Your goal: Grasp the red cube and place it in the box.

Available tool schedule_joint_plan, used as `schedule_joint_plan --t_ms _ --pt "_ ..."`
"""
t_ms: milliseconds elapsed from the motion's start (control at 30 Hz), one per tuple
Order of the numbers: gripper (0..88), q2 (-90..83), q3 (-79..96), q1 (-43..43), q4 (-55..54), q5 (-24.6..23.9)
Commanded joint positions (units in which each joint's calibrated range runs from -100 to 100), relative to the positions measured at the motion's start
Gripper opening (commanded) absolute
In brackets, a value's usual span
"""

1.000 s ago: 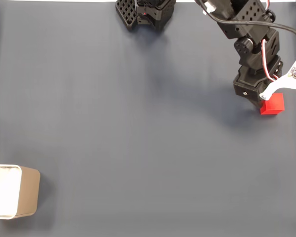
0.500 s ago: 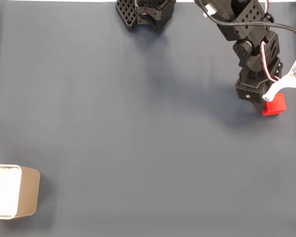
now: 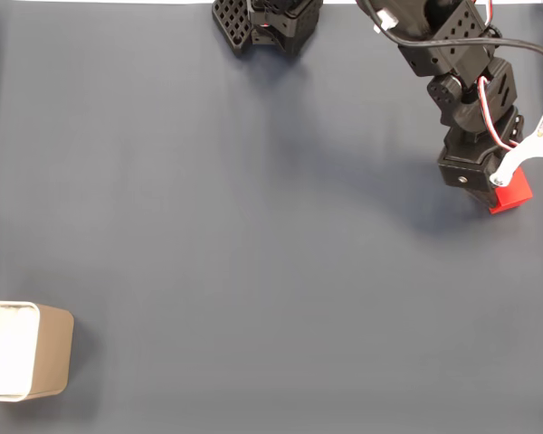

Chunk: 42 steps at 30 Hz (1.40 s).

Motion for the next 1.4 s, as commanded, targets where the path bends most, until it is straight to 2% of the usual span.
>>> schedule_joint_plan --t_ms 0,1367 --pt "34.2 -0.1 -0.5 0.2 -1.6 0.6" --pt "32.8 0.9 -3.7 -5.3 -3.9 0.2"
